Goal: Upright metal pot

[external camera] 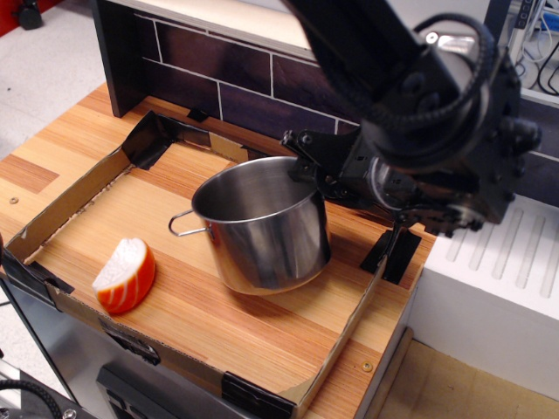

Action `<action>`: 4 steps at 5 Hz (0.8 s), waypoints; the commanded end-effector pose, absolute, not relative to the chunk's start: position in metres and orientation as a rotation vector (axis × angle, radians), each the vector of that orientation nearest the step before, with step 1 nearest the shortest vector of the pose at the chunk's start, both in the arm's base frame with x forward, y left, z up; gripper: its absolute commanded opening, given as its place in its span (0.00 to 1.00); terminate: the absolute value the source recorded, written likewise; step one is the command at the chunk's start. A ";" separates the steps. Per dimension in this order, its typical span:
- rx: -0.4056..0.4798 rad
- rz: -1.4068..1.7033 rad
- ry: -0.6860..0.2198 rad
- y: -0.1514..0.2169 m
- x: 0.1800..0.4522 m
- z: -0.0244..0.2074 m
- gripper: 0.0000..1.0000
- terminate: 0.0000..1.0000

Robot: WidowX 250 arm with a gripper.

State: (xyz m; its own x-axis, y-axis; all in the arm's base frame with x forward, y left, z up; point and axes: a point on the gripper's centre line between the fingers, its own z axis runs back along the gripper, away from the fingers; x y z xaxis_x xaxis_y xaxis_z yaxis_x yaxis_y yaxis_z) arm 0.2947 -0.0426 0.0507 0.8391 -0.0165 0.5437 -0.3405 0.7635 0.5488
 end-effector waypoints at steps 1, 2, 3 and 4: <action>0.614 0.288 -0.473 -0.062 0.279 0.071 1.00 0.00; 0.610 0.316 -0.454 -0.062 0.277 0.072 1.00 0.00; 0.554 0.331 -0.383 -0.060 0.275 0.077 1.00 0.00; 0.421 0.348 -0.278 -0.058 0.274 0.096 1.00 0.00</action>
